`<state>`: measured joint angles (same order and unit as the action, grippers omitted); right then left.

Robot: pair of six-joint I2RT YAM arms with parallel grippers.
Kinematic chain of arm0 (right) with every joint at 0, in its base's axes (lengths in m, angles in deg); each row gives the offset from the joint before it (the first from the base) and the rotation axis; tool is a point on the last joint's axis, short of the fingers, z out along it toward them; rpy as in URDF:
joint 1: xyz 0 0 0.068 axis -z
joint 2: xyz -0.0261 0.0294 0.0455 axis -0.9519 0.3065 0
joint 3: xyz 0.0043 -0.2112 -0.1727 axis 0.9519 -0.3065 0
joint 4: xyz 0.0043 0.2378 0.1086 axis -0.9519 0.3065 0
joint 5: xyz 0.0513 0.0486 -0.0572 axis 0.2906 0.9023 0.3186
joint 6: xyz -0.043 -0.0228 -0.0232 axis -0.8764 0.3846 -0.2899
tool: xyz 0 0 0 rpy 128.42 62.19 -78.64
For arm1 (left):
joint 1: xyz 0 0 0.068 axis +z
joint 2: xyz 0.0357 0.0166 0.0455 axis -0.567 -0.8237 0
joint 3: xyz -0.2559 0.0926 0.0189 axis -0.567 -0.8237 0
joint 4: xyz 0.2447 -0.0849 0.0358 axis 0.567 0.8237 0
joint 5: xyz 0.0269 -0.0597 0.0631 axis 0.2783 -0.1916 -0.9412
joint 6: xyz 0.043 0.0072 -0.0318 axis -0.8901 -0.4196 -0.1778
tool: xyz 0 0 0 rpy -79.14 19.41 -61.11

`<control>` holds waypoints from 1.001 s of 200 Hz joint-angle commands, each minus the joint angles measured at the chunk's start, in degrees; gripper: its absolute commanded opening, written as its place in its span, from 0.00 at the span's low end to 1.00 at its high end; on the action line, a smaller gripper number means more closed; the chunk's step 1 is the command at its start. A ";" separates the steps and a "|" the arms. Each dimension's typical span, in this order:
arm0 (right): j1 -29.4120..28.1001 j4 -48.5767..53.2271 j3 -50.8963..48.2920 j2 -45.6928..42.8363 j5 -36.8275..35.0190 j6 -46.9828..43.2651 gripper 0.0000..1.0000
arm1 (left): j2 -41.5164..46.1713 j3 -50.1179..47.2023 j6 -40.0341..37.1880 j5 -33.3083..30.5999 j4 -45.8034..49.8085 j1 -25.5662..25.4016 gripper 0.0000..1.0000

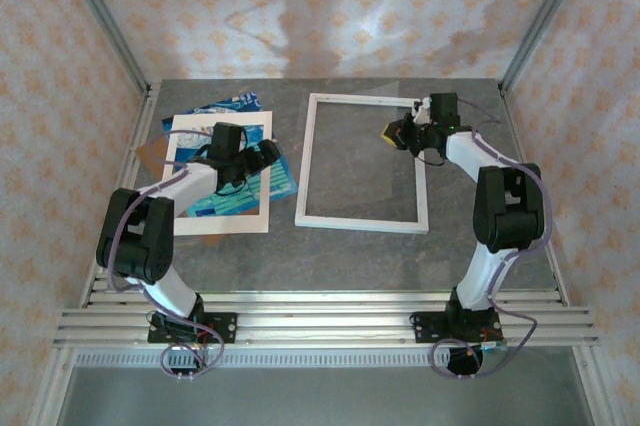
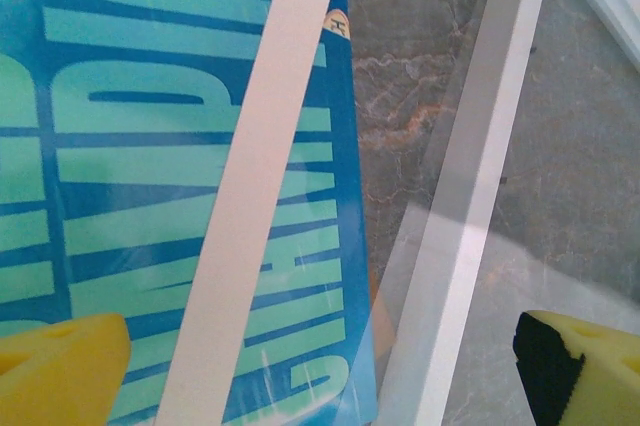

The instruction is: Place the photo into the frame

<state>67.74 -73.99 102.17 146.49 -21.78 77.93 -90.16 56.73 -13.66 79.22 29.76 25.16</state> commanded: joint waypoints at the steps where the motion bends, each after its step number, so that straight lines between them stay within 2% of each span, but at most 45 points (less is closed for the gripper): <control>1: 0.84 5.60 -0.57 -1.95 -2.74 -7.10 0.00 | -0.75 1.57 0.95 0.04 -1.27 -0.38 1.00; 57: 4.26 8.30 -2.27 -3.52 -4.40 -11.61 0.00 | -1.79 1.87 1.36 0.23 -1.42 -1.70 1.00; 110: 4.58 9.79 -1.28 -3.08 -4.54 -15.69 0.00 | -2.72 2.68 1.41 0.16 -1.28 -2.52 1.00; 200: 4.57 4.64 -1.26 -3.97 2.22 -19.18 0.00 | -2.72 3.03 1.12 -0.66 -0.52 -2.90 1.00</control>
<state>72.47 -66.45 100.34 145.14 -22.74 60.88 -92.08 58.11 -12.63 79.24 29.30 22.90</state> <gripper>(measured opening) 0.046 0.998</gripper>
